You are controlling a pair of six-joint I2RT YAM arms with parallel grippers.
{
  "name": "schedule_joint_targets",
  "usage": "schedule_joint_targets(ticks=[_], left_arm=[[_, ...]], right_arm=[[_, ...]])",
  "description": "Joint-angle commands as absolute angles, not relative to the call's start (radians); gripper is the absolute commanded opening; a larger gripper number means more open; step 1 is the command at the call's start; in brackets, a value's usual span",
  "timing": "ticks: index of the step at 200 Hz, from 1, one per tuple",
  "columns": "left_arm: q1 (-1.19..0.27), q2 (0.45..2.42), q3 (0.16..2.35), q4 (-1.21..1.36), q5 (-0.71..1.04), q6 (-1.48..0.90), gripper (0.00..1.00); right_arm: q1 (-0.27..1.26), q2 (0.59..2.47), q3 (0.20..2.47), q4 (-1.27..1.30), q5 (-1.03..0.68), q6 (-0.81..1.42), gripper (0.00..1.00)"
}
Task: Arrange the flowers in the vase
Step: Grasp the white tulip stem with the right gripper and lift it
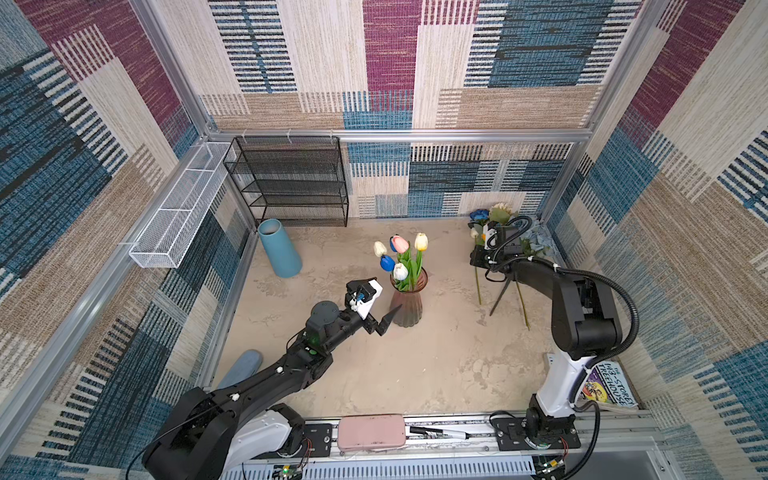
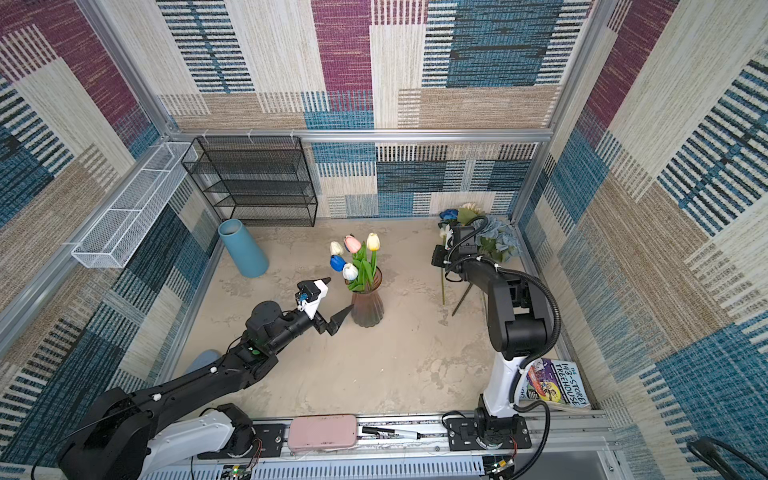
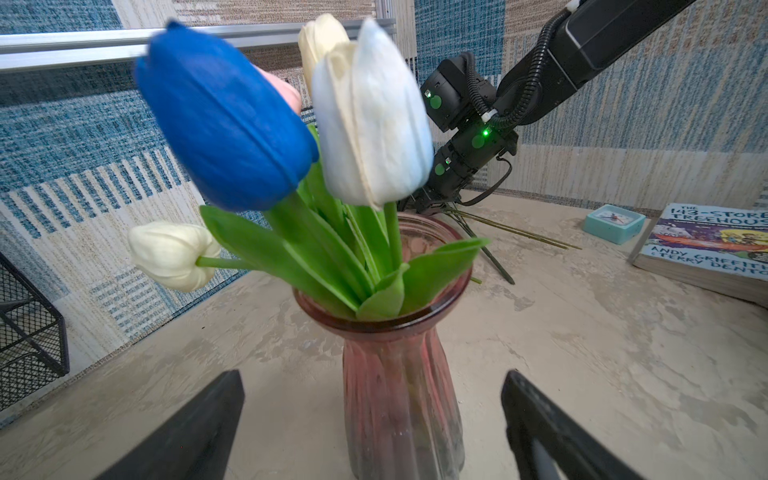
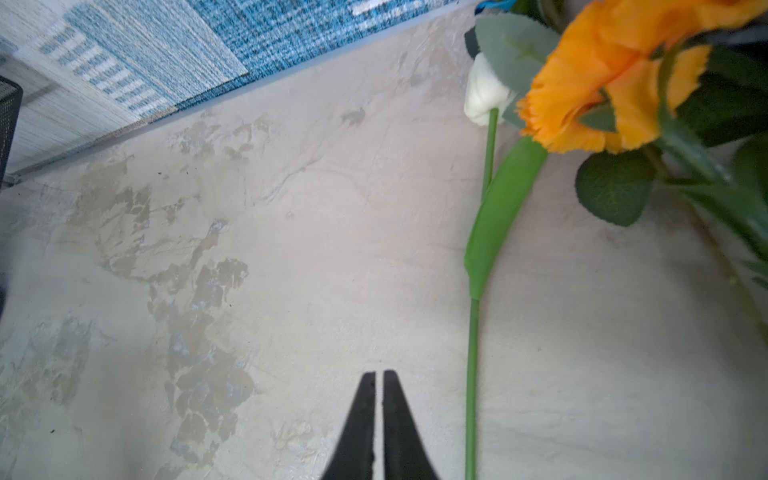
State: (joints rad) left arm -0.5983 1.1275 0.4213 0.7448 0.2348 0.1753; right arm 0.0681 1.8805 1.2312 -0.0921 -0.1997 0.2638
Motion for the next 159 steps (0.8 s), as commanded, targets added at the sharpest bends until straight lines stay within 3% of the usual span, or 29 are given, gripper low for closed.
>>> schedule_joint_targets(ticks=[1, 12, 37, 105, 136, 149, 159], left_arm=[[-0.598, 1.117, 0.416, 0.781, 0.232, 0.139, 0.99], [-0.598, 1.117, 0.415, 0.779, 0.234, 0.141, 0.99], [-0.598, 1.110, 0.417, 0.765, 0.244, 0.143, 0.99], [-0.598, 1.110, 0.405, 0.778, 0.242, 0.136, 0.99], [-0.598, 1.114, 0.408, 0.779, 0.247, 0.136, 0.99], [-0.598, 1.110, 0.410, 0.774, 0.245, 0.142, 0.99], [-0.598, 1.108, 0.411, 0.769, 0.244, 0.144, 0.99]], right_arm=[[0.067, 1.920, 1.304, -0.159, -0.039, 0.263, 0.35], [0.067, 1.968, 1.359, -0.226, -0.002, 0.246, 0.42], [0.067, 2.040, 1.417, -0.295, 0.038, 0.233, 0.47], [0.084, 2.154, 1.516, -0.379, 0.081, 0.222, 0.47], [0.102, 2.225, 1.594, -0.461, 0.158, 0.227, 0.34], [0.109, 2.239, 1.595, -0.472, 0.161, 0.225, 0.15], [0.114, 2.241, 1.595, -0.472, 0.158, 0.222, 0.07]])
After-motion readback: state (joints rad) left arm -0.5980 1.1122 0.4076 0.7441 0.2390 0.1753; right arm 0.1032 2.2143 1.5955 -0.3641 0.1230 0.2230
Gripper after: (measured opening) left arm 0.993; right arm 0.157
